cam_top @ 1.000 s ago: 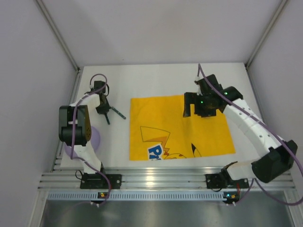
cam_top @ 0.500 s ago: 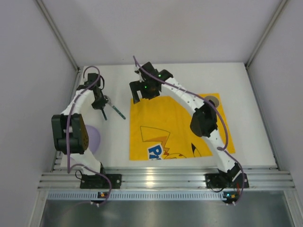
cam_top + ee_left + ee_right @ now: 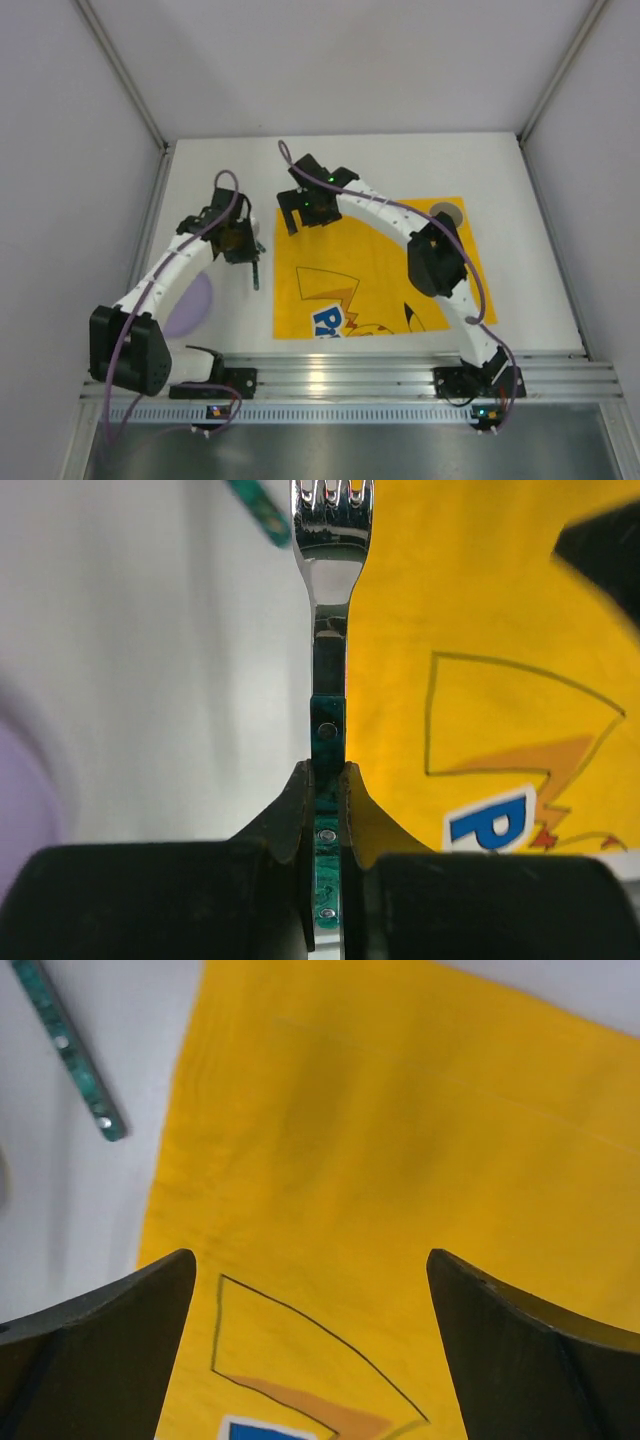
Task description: Set the dinner table for one person
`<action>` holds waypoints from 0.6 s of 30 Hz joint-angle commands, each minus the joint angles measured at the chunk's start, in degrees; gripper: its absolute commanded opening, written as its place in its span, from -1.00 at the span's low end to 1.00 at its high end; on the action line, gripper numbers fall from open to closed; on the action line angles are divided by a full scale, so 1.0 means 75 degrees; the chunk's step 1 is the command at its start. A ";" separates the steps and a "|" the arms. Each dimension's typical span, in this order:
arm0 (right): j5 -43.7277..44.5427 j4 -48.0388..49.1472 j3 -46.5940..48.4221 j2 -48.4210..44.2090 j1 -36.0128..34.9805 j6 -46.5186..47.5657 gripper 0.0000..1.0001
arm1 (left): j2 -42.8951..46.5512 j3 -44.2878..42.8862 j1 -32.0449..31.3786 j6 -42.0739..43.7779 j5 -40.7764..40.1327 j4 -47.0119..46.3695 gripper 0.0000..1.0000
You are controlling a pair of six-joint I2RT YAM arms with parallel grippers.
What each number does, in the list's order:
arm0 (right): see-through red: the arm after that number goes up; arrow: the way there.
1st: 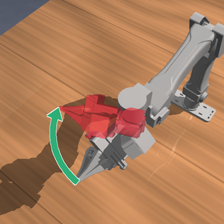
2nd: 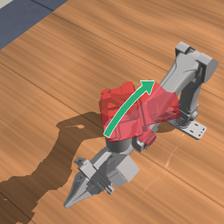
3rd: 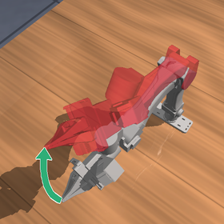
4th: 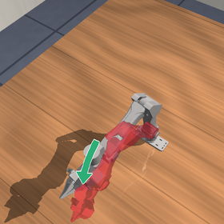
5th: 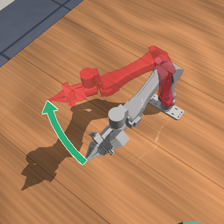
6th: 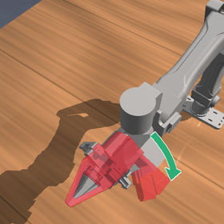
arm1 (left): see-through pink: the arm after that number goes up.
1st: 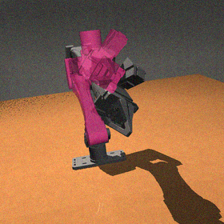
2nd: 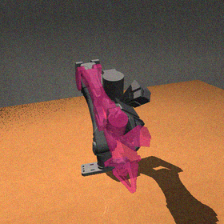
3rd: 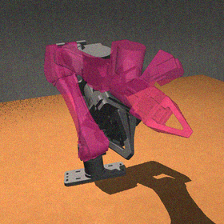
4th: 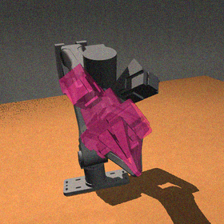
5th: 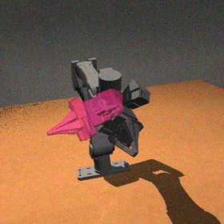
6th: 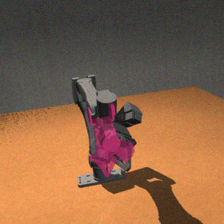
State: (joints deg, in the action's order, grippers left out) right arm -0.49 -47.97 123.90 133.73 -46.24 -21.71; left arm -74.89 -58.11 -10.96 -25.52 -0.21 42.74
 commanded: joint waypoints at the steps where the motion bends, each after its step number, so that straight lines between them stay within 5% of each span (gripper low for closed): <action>1: 0.1681 0.0501 -0.0978 -0.2523 0.0807 -0.0468 0.99 | 0.0015 0.0153 -0.1452 -0.0721 0.0192 -0.0787 -1.00; 7: 0.2268 0.0138 -0.2245 -0.4879 0.1231 -0.0164 1.00 | -0.1064 0.0236 -0.2498 -0.1495 -0.0440 -0.1468 -1.00; 18: 0.2362 -0.0449 -0.5523 -0.8113 0.1349 -0.0233 1.00 | -0.2389 -0.0010 -0.3061 -0.2633 -0.0840 -0.1609 -0.96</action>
State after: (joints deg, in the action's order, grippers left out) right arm 16.12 -49.23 88.64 76.05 -35.94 -23.18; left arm -93.21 -56.60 -32.77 -41.63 -5.39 32.80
